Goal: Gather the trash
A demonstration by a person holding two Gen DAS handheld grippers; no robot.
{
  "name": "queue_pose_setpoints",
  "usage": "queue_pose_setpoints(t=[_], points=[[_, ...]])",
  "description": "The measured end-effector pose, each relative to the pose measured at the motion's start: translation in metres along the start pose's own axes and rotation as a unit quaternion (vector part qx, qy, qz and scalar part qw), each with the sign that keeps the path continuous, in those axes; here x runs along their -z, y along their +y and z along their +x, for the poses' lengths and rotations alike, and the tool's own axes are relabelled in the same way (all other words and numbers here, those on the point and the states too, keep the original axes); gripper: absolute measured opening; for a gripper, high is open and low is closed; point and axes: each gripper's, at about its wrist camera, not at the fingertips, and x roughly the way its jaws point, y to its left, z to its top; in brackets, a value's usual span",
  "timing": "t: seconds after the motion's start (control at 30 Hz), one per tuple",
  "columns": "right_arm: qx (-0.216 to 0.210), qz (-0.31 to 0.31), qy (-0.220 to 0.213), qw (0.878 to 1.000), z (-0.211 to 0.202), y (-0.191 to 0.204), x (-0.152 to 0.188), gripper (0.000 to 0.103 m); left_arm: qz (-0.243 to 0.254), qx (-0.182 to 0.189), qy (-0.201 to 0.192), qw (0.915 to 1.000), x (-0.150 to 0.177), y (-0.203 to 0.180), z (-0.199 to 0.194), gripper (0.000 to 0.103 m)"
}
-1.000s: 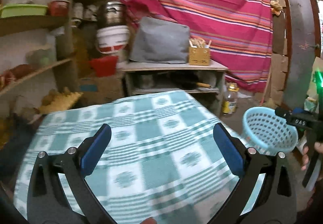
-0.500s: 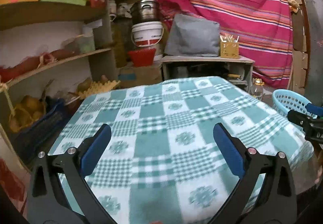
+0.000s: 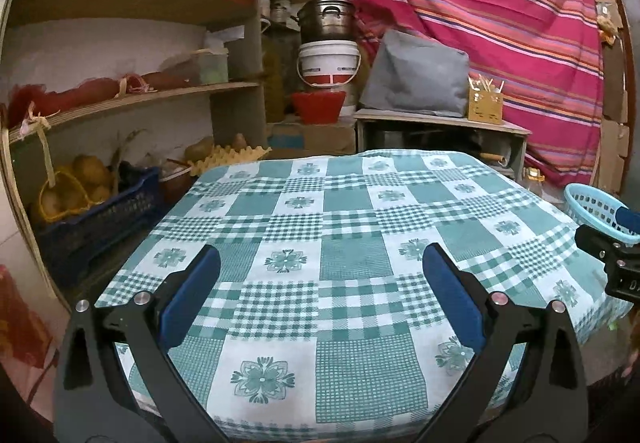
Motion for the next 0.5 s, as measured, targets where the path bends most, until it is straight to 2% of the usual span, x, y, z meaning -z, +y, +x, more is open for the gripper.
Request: queue_pose_setpoints(t=[0.17,0.5], points=[[0.0,0.006,0.002,1.0,0.0036,0.0035,-0.0015,0.098,-0.004,-0.007,-0.009,0.9999,0.0002,0.0034,-0.0016,0.098],[0.006,0.001,0.005,1.0,0.0088,0.008,-0.0009,0.098,-0.004,-0.008,-0.001,1.0,0.0032,0.0043,0.0059,0.098]])
